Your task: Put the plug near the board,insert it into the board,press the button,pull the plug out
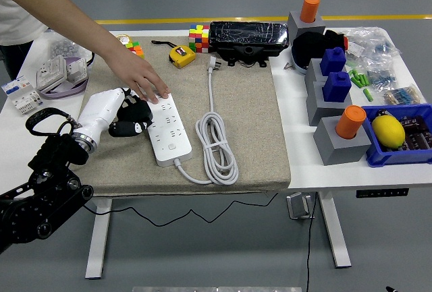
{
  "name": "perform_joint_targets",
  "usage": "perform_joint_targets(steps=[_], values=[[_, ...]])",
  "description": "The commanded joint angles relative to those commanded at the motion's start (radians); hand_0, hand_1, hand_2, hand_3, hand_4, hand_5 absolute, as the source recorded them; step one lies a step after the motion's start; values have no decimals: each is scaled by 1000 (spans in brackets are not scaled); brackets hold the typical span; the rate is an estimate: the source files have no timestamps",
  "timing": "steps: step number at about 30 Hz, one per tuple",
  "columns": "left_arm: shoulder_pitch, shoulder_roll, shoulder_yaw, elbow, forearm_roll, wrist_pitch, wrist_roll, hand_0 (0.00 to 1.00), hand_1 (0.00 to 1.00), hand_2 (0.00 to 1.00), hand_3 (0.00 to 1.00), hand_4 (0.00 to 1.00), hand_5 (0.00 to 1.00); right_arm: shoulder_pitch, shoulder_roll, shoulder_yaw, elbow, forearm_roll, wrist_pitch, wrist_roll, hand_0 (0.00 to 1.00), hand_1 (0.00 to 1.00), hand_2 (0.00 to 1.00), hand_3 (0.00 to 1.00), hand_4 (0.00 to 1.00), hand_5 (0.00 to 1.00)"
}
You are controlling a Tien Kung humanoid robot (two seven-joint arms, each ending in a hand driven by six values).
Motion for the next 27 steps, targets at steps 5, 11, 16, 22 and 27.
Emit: perform_joint_targets(steps=[5,11,16,22,27], values=[[12,8,-11,31,-3,-9,-5,390,390,380,482,611,81,1,1,0,0,-1,0,0,655,653,658,571,993,554],[15,4,-13,51,-23,-20,-12,465,449,427,521,625,101,5,2,3,2,-2,0,0,655,653,658,570,993,555],[12,1,-17,56,-32,-34,3,546,501,495,565,647,108,4,2,3,2,-1,0,0,655,653,658,571,993,555],[17,4,-25,56,-41,-47,10,666,621,539,579,792,222,2,3,3,1,-2,0,0,654,653,658,571,993,555],[23,6,-38,40,-41,-57,15,717,727,649,648,936,237,3,2,3,0,-2,0,0,656,653,658,571,993,554]])
